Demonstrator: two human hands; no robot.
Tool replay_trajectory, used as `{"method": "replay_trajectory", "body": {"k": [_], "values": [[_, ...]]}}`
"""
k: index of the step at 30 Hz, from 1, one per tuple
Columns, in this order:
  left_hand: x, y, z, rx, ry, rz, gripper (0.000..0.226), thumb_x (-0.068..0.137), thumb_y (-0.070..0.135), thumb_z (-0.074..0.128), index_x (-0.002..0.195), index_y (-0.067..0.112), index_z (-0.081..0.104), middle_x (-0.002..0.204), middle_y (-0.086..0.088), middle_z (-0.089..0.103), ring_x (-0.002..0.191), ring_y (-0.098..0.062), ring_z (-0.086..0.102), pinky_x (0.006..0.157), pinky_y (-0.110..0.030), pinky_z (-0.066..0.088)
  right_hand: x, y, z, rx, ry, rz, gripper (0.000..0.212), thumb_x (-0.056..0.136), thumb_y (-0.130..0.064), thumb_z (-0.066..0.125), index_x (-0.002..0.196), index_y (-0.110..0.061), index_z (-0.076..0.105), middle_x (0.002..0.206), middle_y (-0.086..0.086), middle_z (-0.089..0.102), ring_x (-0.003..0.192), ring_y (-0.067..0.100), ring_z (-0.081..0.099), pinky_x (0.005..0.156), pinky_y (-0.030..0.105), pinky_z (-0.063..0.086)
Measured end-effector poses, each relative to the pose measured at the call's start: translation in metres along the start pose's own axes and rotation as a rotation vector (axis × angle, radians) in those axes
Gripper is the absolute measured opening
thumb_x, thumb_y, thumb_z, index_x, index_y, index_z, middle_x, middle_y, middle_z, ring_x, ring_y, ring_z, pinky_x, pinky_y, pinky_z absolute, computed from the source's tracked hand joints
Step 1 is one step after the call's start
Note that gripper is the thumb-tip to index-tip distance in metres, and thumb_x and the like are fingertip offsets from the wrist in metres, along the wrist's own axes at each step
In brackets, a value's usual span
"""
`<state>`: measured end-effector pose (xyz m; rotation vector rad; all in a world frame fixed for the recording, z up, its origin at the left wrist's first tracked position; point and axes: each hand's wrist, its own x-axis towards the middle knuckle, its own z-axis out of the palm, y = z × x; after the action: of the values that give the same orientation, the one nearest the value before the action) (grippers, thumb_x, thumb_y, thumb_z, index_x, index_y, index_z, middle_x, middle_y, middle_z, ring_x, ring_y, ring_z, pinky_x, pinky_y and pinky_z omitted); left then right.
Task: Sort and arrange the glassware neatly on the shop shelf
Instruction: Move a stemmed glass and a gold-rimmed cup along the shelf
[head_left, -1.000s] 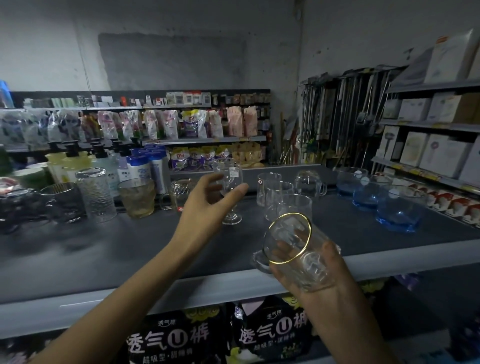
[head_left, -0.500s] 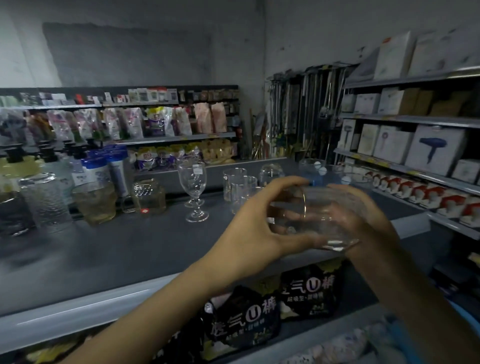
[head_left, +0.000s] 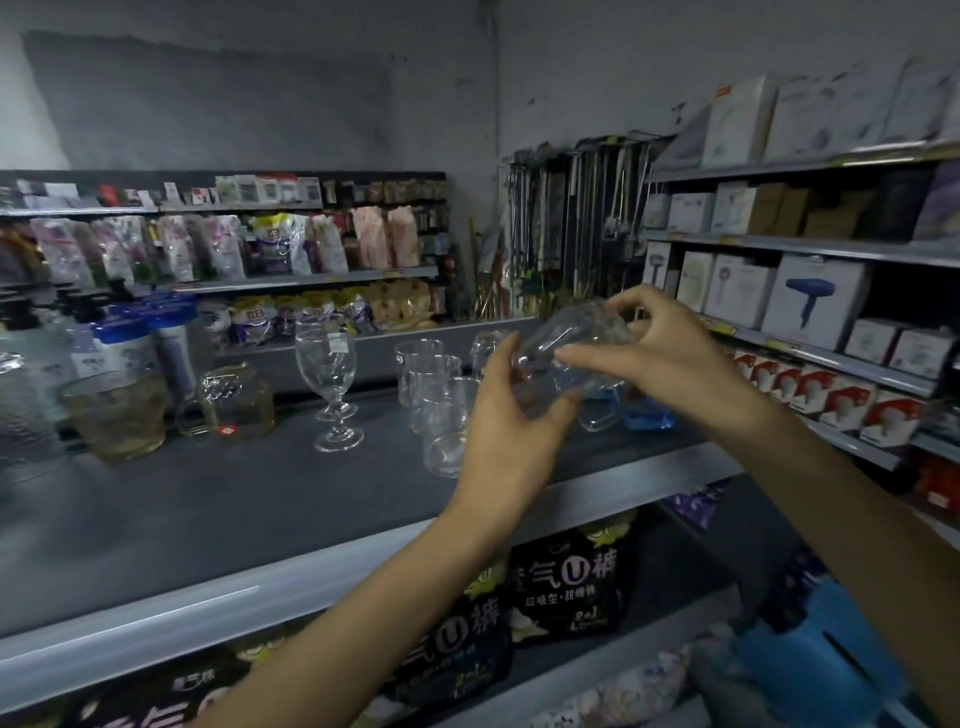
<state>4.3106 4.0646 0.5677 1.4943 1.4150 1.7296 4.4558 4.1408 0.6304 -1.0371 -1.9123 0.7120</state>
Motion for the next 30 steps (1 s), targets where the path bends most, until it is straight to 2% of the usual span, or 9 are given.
{"method": "replay_trajectory", "body": {"k": [4,7,10,14,18,21,26,28,30], "values": [[0.01,-0.005,0.017,0.218,-0.019,-0.017,0.087,0.093,0.019,0.07,0.163,0.025,0.019,0.155,-0.004,0.028,0.127,-0.014,0.05,0.105,-0.017,0.034,0.031,-0.001,0.015,-0.182,0.004,-0.019,0.076,0.057,-0.066,0.087,0.119,-0.03,0.061,0.107,-0.009,0.066,0.093,0.011,0.064,0.078,0.034,0.053],[0.019,-0.013,0.026,0.222,-0.006,-0.099,0.082,0.092,0.017,0.07,0.159,0.021,0.024,0.158,-0.008,0.018,0.136,-0.027,0.045,0.102,-0.016,0.028,0.056,0.004,0.026,-0.296,-0.028,-0.034,0.074,0.062,-0.062,0.089,0.121,-0.025,0.065,0.116,-0.006,0.066,0.098,0.013,0.06,0.077,0.03,0.045],[0.028,-0.018,0.032,0.166,0.009,-0.198,0.081,0.087,0.018,0.07,0.157,0.018,0.029,0.156,-0.007,0.03,0.138,-0.026,0.045,0.108,-0.024,0.034,0.077,0.011,0.04,-0.353,-0.088,-0.027,0.077,0.063,-0.06,0.09,0.125,-0.022,0.066,0.128,-0.001,0.066,0.102,0.014,0.058,0.082,0.029,0.042],[0.053,-0.056,0.045,0.126,0.119,-0.23,0.098,0.064,0.046,0.061,0.154,0.018,0.033,0.148,-0.009,0.05,0.135,-0.029,0.051,0.11,-0.05,0.047,0.102,0.02,0.057,-0.428,-0.149,0.005,0.084,0.063,-0.06,0.089,0.131,-0.018,0.065,0.135,0.002,0.064,0.104,0.017,0.058,0.082,0.028,0.042],[0.051,-0.041,0.04,0.128,0.037,-0.308,0.097,0.087,0.025,0.065,0.163,0.021,0.006,0.159,-0.008,0.04,0.137,-0.031,0.05,0.11,-0.046,0.046,0.122,0.029,0.07,-0.508,-0.163,0.013,0.08,0.063,-0.058,0.09,0.127,-0.016,0.067,0.129,0.003,0.066,0.095,0.017,0.055,0.079,0.03,0.046],[0.058,-0.046,0.042,0.145,0.028,-0.345,0.104,0.085,0.03,0.061,0.163,0.022,-0.007,0.159,-0.014,0.041,0.135,-0.036,0.051,0.109,-0.052,0.047,0.129,0.033,0.078,-0.531,-0.187,0.022,0.072,0.068,-0.054,0.088,0.124,-0.014,0.067,0.121,0.005,0.067,0.098,0.022,0.061,0.087,0.037,0.055],[0.066,-0.052,0.039,0.185,0.043,-0.38,0.091,0.091,0.018,0.053,0.164,0.017,-0.001,0.158,-0.014,0.042,0.138,-0.039,0.047,0.11,-0.051,0.044,0.131,0.041,0.09,-0.567,-0.185,0.037,0.078,0.059,-0.061,0.085,0.123,-0.02,0.068,0.126,0.007,0.067,0.111,0.027,0.064,0.095,0.044,0.055],[0.067,-0.056,0.038,0.192,0.046,-0.37,0.088,0.086,0.023,0.051,0.161,0.015,0.006,0.152,-0.016,0.048,0.135,-0.04,0.049,0.109,-0.051,0.044,0.133,0.047,0.095,-0.571,-0.18,0.035,0.091,0.049,-0.069,0.08,0.127,-0.025,0.067,0.131,0.007,0.064,0.116,0.029,0.062,0.096,0.045,0.055],[0.069,-0.062,0.038,0.197,0.059,-0.359,0.091,0.075,0.031,0.046,0.158,0.015,0.014,0.147,-0.016,0.053,0.132,-0.041,0.052,0.108,-0.052,0.045,0.131,0.051,0.097,-0.562,-0.179,0.031,0.089,0.054,-0.066,0.081,0.131,-0.025,0.065,0.131,0.007,0.065,0.116,0.03,0.063,0.095,0.044,0.055]]}}
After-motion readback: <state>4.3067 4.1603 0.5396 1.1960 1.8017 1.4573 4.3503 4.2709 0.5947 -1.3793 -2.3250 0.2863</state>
